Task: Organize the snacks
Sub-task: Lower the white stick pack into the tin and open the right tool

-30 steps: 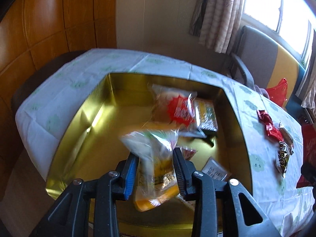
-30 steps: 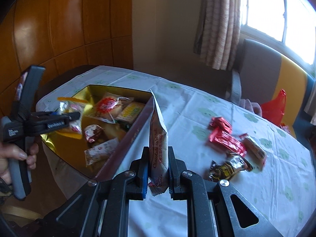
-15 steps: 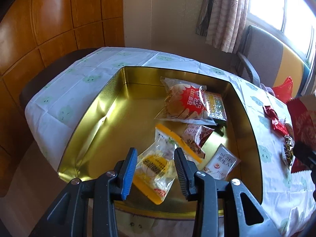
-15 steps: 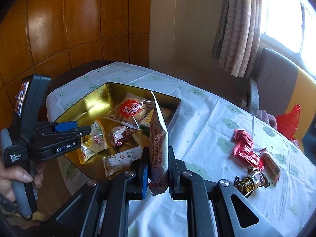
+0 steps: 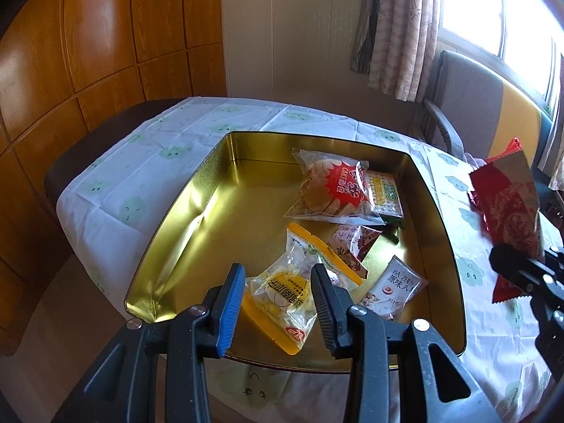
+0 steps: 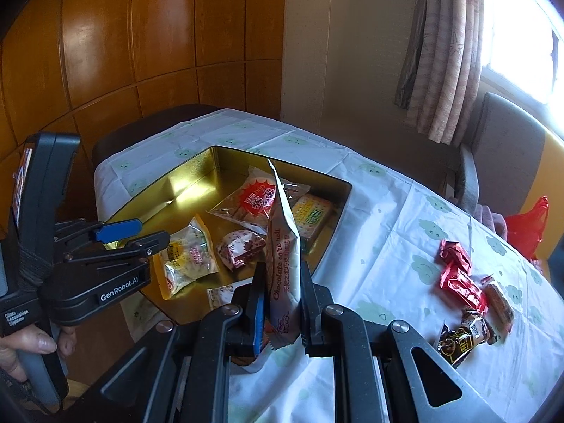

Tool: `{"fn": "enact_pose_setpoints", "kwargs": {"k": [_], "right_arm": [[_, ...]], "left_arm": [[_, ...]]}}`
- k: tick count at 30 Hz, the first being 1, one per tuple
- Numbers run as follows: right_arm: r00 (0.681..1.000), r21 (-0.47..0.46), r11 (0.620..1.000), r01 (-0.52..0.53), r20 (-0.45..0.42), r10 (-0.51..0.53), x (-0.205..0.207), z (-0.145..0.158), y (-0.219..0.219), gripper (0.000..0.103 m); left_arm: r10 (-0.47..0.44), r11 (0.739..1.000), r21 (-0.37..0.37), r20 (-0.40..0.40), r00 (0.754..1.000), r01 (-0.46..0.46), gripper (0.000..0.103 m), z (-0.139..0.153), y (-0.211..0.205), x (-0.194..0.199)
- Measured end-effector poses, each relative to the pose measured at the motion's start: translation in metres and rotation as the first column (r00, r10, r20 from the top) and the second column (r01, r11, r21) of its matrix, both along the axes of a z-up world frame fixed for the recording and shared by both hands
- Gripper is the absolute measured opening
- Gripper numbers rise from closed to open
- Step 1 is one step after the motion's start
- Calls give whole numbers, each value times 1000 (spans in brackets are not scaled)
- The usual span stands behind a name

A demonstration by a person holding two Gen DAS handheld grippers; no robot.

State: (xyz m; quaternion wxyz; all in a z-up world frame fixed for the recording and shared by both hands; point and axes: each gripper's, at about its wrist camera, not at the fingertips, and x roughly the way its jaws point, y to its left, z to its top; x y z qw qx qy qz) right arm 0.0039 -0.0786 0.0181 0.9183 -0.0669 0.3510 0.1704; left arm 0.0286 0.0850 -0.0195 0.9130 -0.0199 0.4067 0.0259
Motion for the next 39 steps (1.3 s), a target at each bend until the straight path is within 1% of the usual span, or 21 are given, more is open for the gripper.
{"fn": "enact_pose_setpoints", "kwargs": {"k": [8,13,15,16,17,18,22,25,28,32,39], "right_arm": [[1000,-1,1000,-26,-6,26,5,-1,13,16],[999,4,999,-40,-26,40,12,-6,20,16],[997,16,998,-57,-55,58,18,-13,23,23],[996,22,998,-57,-63,58,21,-16,23,28],[996,24,998,-52,-76,54,24,-21,24,39],[995,26,999,-44,-83,46,26,-25,23,42],[995,39,999,-30,-92,34,23,-31,17,43],[996,49,999,-11,-89,15,19,-31,11,44],[997,61,998,13,-80,-8,14,-28,3,45],[997,73,996,51,-69,-46,6,-24,-10,52],[992,87,989,120,-62,-114,-5,-22,-35,56]], "left_arm": [[18,1000,-7,6,1000,-18,39,1,8,-1],[26,1000,-2,13,1000,-26,39,1,9,-2],[28,1000,4,18,999,-28,39,2,9,-2],[28,1000,9,21,999,-28,39,3,9,-3],[28,999,14,23,999,-29,39,3,8,-3],[29,999,20,25,999,-29,39,4,7,-4],[35,998,51,45,998,-38,39,8,4,-5],[25,997,77,62,998,-30,39,12,-1,-7],[14,996,87,77,997,-21,39,16,-5,-9],[-4,995,101,92,996,-6,39,21,-10,-10],[-42,992,122,106,993,29,39,27,-24,-15]]}}
